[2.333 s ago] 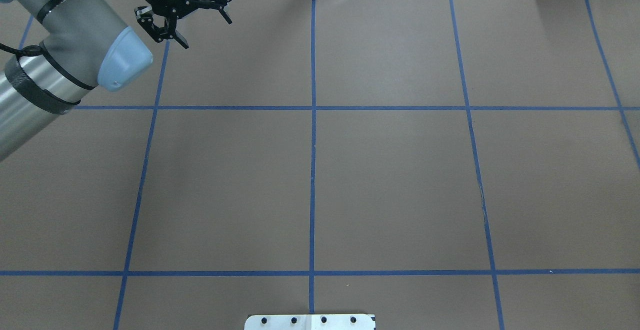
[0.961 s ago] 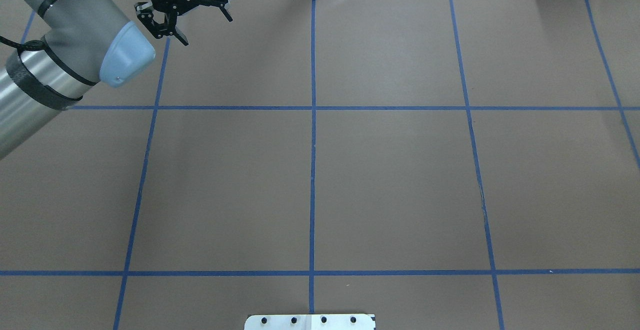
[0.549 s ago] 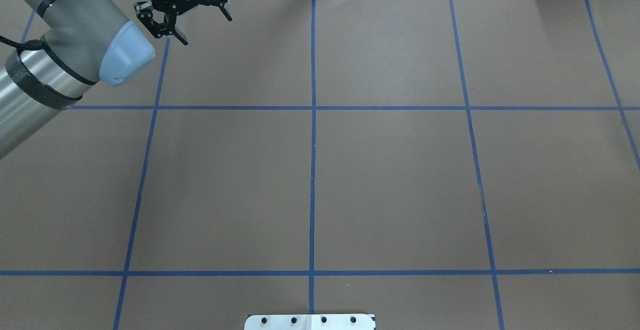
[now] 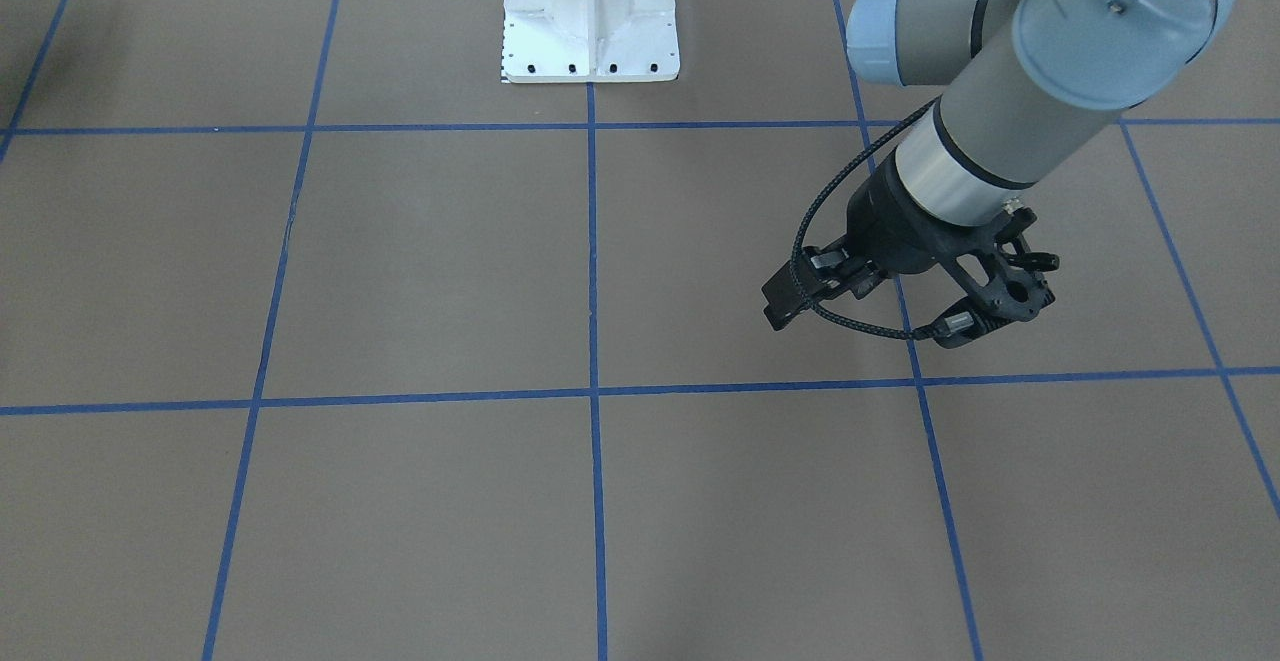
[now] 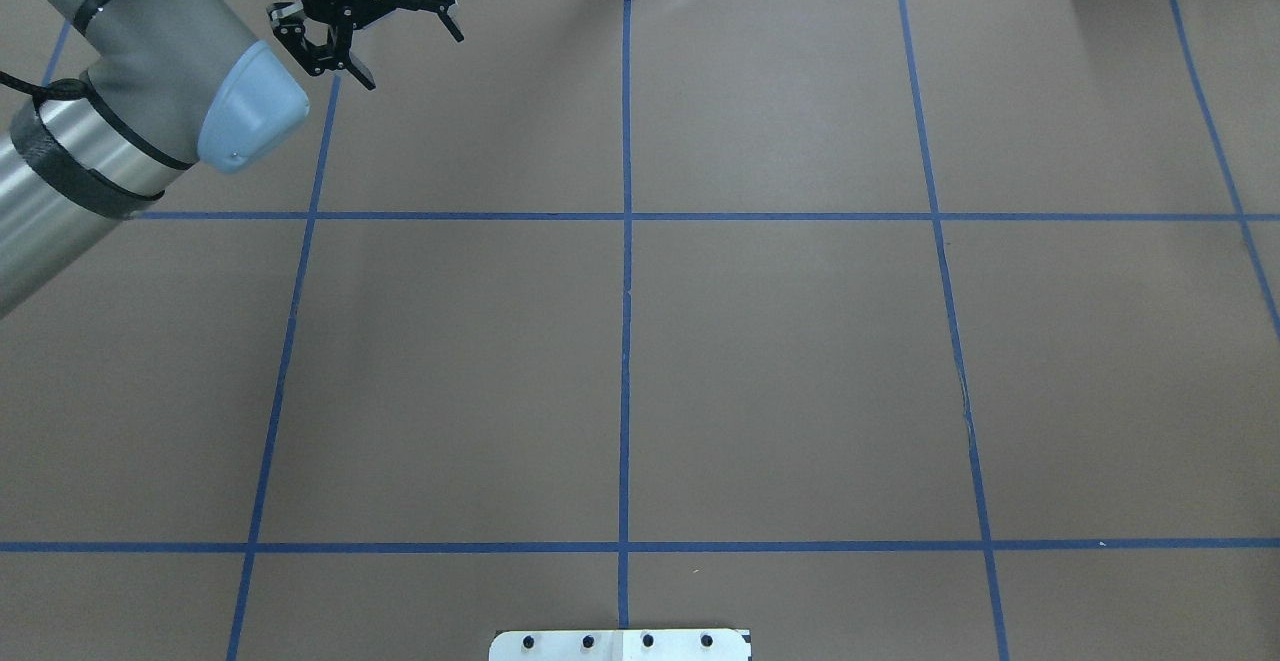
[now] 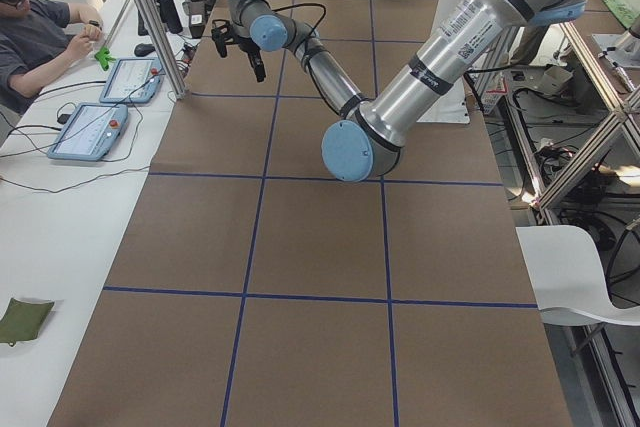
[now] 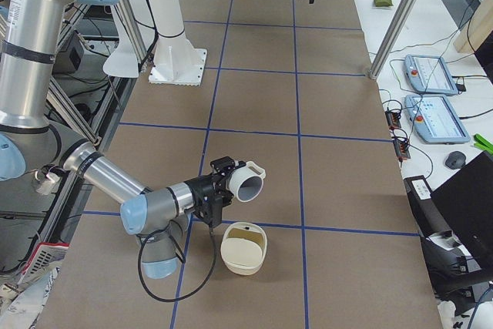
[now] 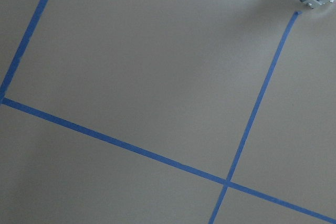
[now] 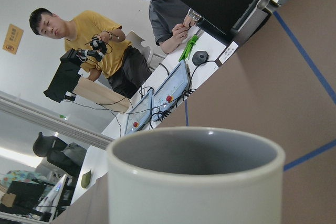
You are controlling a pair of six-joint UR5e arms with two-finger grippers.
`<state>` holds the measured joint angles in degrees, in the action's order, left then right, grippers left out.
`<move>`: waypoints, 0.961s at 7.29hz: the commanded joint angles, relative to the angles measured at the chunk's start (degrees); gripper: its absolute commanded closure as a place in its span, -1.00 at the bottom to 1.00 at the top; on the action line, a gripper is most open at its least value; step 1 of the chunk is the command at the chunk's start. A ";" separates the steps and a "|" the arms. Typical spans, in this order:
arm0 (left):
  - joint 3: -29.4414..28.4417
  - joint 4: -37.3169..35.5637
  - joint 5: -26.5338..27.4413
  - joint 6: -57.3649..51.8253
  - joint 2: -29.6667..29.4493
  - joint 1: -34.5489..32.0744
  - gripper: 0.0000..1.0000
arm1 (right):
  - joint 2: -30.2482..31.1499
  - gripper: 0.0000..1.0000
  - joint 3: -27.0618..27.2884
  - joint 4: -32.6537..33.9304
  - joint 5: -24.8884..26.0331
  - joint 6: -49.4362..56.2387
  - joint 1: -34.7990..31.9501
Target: Left arm hands cup to right arm to dump lemon
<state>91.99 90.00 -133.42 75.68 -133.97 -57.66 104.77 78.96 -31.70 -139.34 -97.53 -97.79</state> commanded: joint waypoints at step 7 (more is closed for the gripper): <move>0.73 0.00 -0.35 -3.35 1.52 -0.26 -1.00 | -17.21 0.67 7.78 49.68 19.81 72.24 13.20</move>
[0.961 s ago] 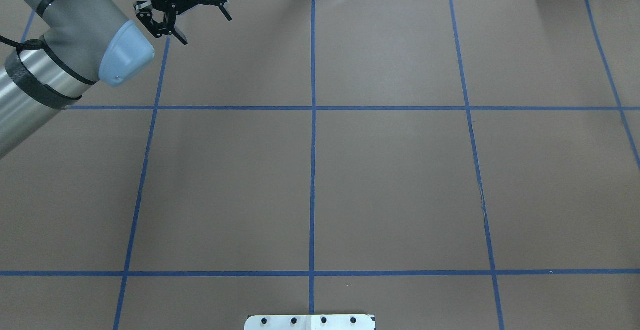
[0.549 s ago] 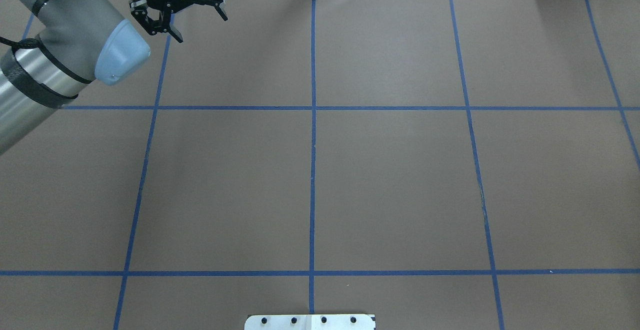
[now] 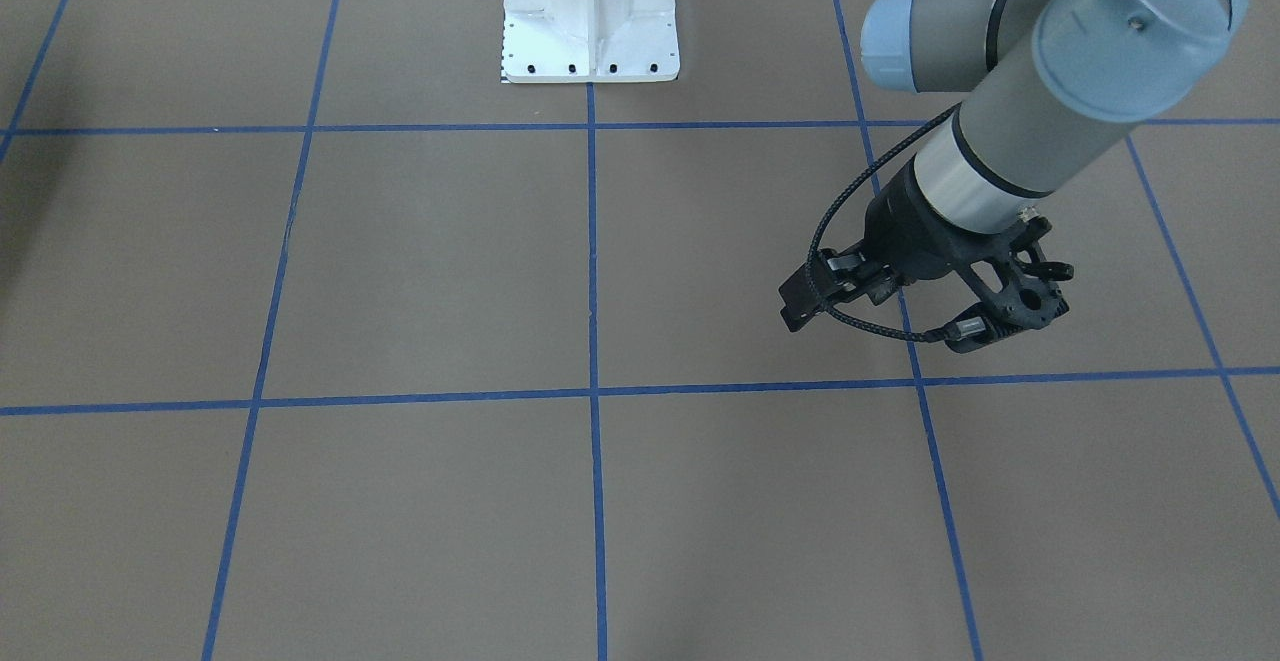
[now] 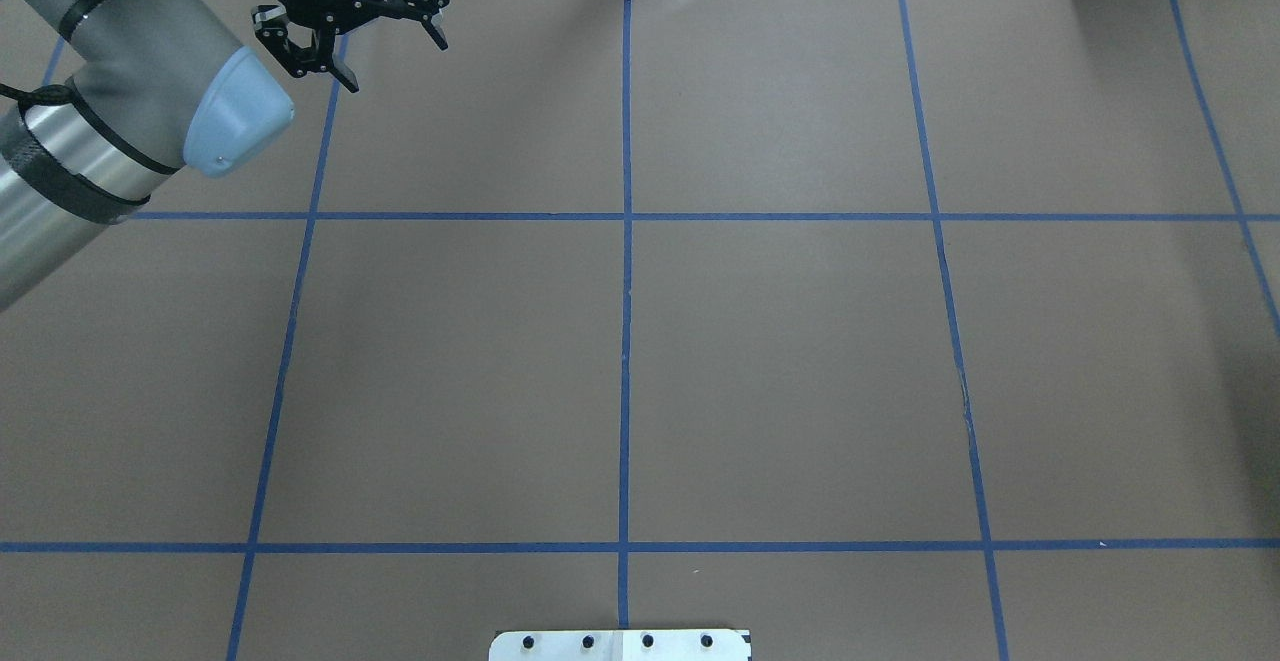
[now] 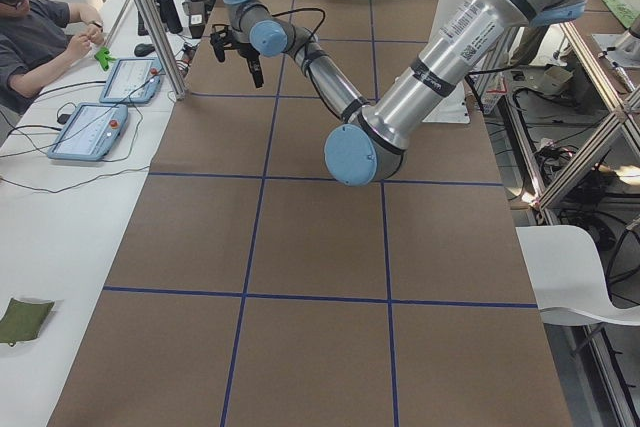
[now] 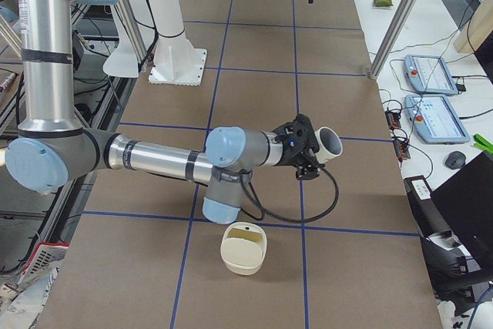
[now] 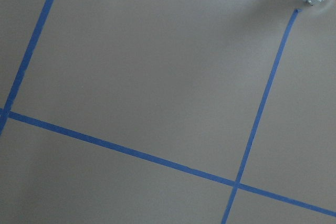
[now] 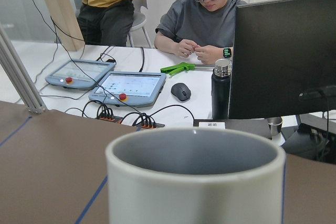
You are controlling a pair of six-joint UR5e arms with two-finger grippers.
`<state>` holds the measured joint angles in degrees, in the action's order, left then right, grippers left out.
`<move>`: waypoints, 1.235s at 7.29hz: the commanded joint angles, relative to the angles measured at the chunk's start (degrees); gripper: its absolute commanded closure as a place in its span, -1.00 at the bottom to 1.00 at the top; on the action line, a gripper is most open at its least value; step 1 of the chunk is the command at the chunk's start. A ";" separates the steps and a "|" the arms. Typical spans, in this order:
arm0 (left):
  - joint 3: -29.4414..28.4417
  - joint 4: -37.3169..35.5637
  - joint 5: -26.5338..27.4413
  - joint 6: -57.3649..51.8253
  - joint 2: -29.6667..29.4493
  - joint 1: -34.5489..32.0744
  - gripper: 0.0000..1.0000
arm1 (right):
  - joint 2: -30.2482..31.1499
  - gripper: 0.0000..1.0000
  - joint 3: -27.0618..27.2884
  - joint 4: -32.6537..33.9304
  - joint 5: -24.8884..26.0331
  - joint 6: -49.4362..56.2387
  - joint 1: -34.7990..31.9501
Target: Left arm hands cup to right arm to dump lemon
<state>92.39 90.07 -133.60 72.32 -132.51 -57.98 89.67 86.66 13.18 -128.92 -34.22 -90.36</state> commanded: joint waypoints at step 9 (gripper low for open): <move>0.60 0.99 -0.79 5.62 -3.62 2.17 -1.00 | -28.92 0.63 7.19 33.64 75.77 11.98 56.91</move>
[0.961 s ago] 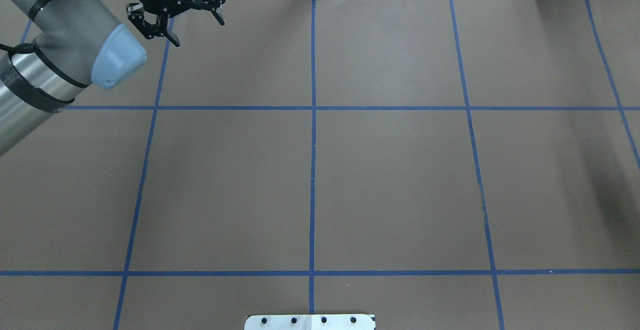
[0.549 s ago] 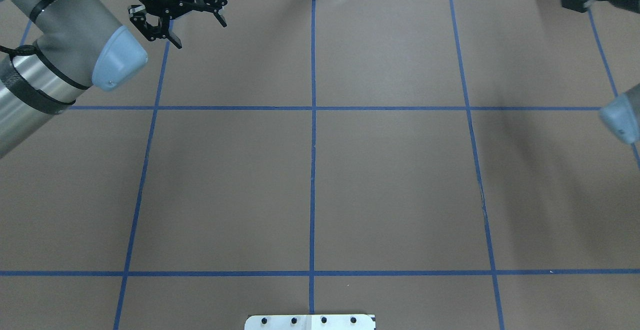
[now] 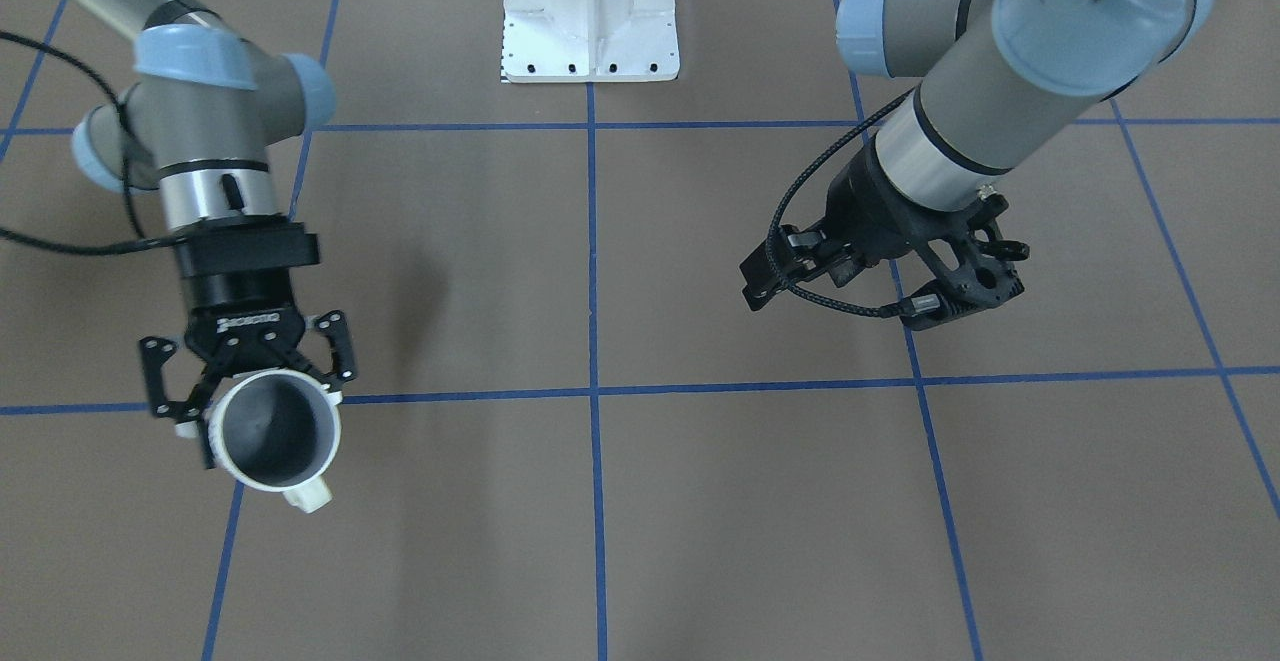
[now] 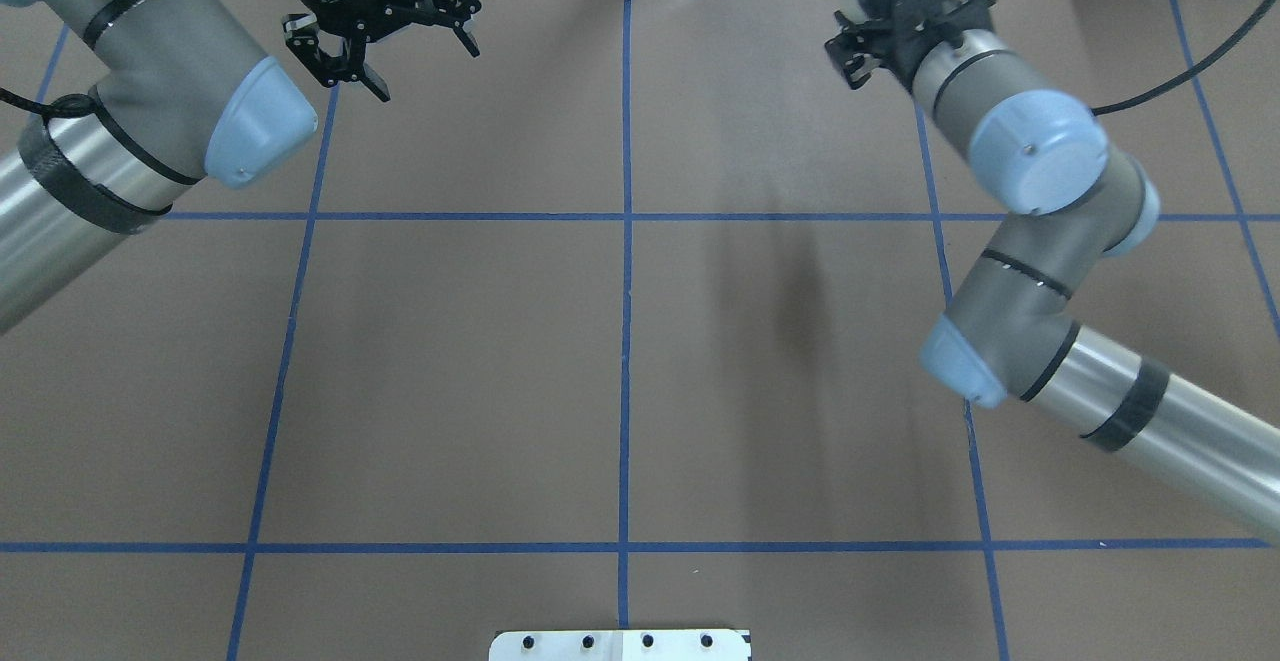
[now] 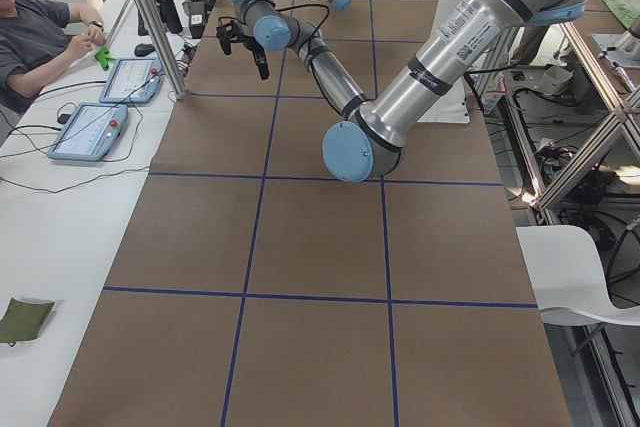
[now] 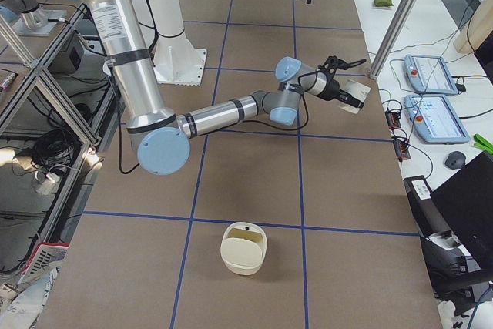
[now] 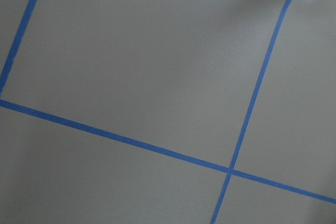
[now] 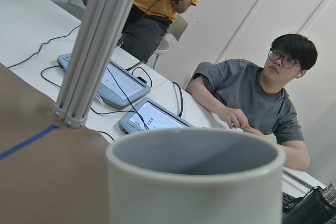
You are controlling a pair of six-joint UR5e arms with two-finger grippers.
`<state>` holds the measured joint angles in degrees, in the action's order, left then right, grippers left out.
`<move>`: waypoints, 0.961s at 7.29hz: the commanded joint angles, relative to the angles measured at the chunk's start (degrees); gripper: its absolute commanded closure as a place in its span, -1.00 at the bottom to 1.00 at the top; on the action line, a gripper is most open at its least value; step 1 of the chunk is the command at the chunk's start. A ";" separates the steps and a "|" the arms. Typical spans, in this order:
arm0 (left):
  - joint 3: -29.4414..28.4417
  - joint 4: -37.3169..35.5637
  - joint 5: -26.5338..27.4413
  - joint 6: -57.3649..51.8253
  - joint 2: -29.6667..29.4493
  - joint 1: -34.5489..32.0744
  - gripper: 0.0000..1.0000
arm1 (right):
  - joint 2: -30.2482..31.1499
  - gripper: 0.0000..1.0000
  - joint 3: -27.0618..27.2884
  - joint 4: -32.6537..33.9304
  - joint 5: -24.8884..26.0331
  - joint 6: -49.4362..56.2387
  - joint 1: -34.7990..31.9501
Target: Left arm hands cup to right arm to dump lemon
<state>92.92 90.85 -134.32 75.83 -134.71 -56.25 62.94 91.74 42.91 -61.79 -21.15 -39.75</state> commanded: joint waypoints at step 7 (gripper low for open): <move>-1.08 18.74 -2.61 12.77 -3.19 3.42 -1.00 | -6.77 0.61 5.29 7.72 23.73 -1.09 20.76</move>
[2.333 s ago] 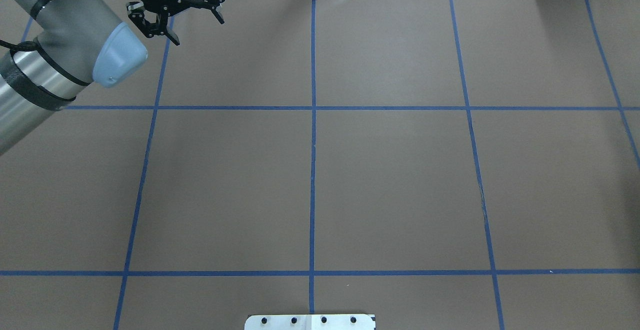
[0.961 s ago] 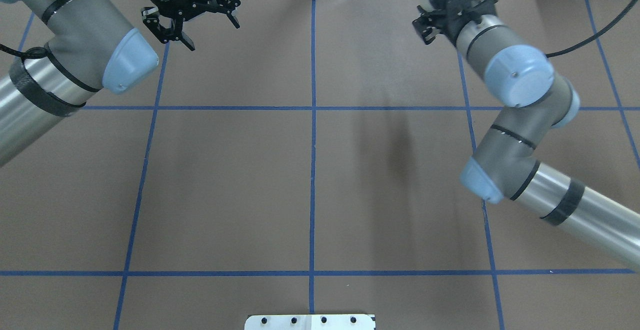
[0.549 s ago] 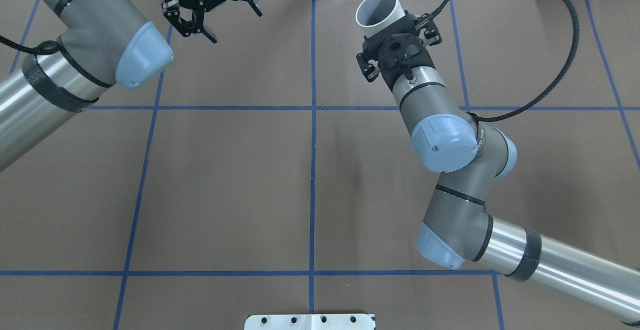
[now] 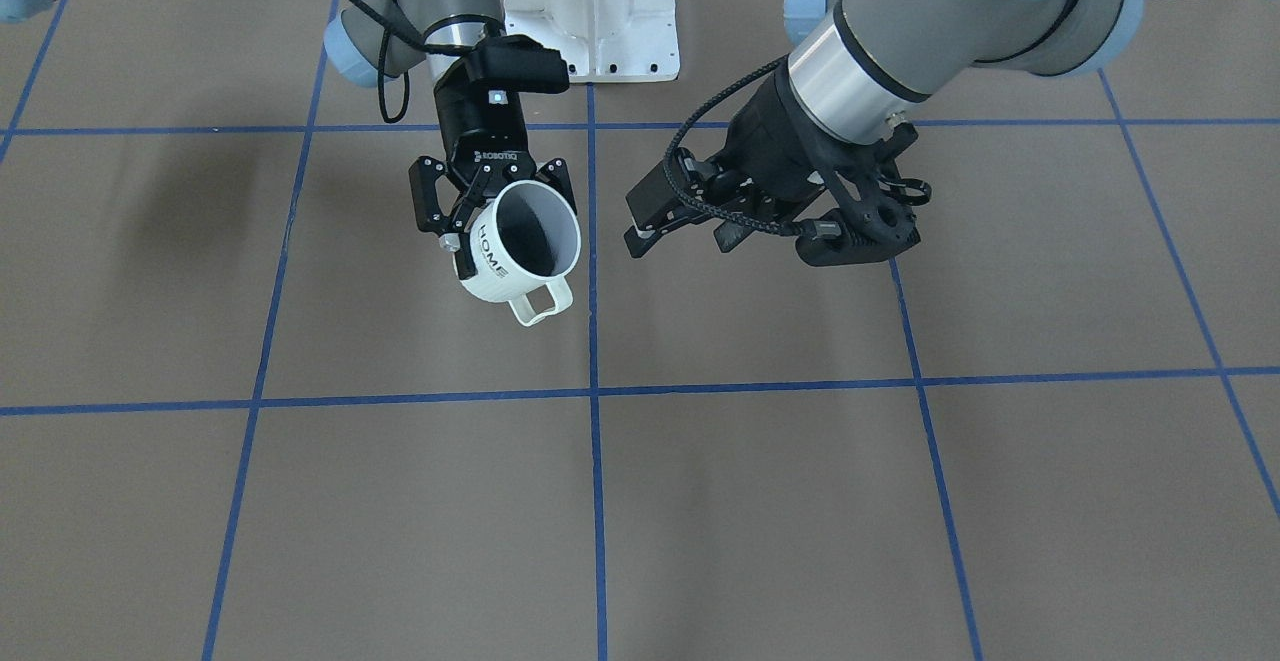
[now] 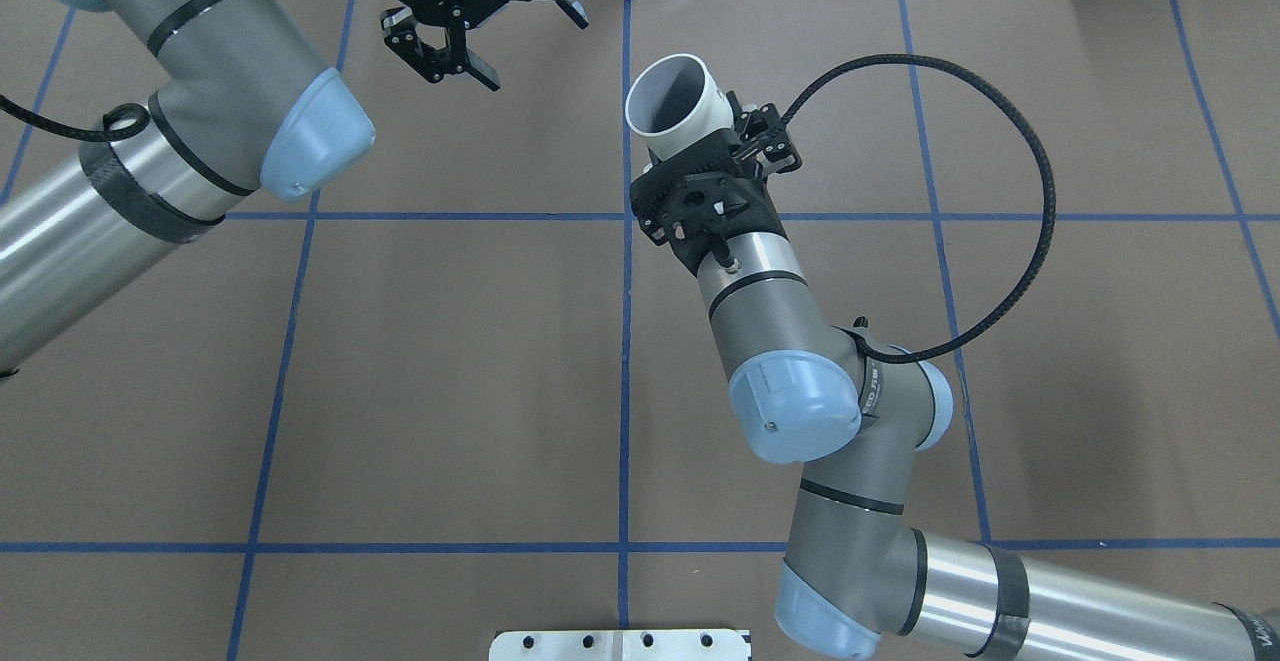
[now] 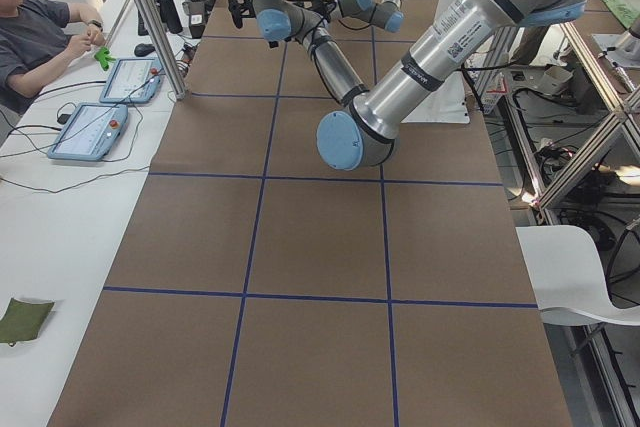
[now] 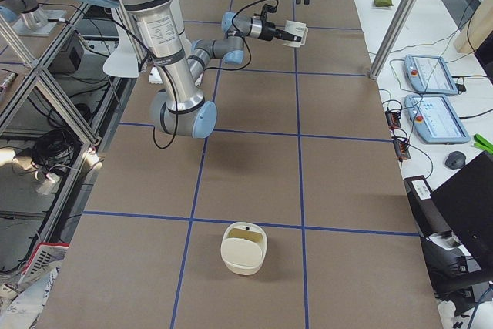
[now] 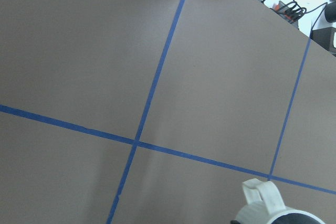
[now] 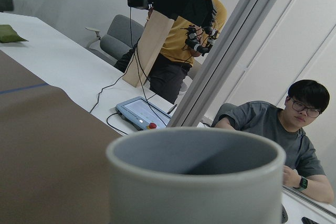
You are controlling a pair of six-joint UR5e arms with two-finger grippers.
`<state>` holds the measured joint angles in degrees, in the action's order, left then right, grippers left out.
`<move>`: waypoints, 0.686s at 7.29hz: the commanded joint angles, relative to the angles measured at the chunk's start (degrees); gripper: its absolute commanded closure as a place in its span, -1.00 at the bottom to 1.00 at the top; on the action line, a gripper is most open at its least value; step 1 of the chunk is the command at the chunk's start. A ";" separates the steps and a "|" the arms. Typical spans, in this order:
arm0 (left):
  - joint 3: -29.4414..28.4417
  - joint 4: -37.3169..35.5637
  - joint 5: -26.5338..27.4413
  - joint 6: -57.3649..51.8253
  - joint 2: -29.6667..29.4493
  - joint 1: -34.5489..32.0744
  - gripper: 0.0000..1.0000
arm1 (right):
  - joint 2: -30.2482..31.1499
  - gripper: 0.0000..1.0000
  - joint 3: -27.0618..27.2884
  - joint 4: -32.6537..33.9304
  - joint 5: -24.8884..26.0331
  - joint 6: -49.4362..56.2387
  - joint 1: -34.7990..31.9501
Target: Left arm hands cup to right arm to dump lemon
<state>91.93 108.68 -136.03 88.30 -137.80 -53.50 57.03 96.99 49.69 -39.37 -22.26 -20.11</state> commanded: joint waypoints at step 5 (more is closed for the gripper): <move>-0.08 0.92 -0.90 0.11 -0.28 4.11 -0.79 | -0.87 0.61 -0.13 1.02 2.28 0.02 1.39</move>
<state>91.92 109.60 -136.95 88.40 -138.04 -50.19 56.17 96.87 50.71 -37.11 -22.24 -18.73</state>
